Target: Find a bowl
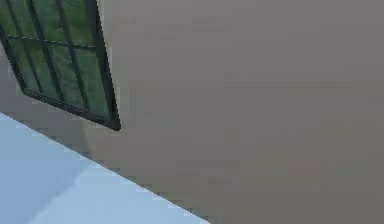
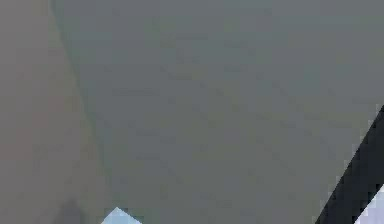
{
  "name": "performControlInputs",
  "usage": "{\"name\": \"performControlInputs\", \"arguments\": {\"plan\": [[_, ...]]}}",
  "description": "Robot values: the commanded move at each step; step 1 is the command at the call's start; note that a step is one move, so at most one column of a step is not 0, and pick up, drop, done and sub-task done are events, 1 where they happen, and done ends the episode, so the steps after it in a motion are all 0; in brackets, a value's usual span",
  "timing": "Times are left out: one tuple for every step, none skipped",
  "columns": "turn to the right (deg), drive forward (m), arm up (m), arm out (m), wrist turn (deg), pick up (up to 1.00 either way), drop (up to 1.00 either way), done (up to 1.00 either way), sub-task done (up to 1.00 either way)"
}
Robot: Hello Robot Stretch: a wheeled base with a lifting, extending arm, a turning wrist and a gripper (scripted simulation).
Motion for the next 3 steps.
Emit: {"name": "performControlInputs", "arguments": {"plan": [[-36.0, 0.0, 0.0, 0.0, 0.0, 0.0, 0.0, 0.0, 0.0], [0.0, 1.0, 0.0, 0.0, 0.0, 0.0, 0.0, 0.0, 0.0], [0.0, 0.45, 0.0, 0.0, 0.0, 0.0, 0.0, 0.0, 0.0]]}}
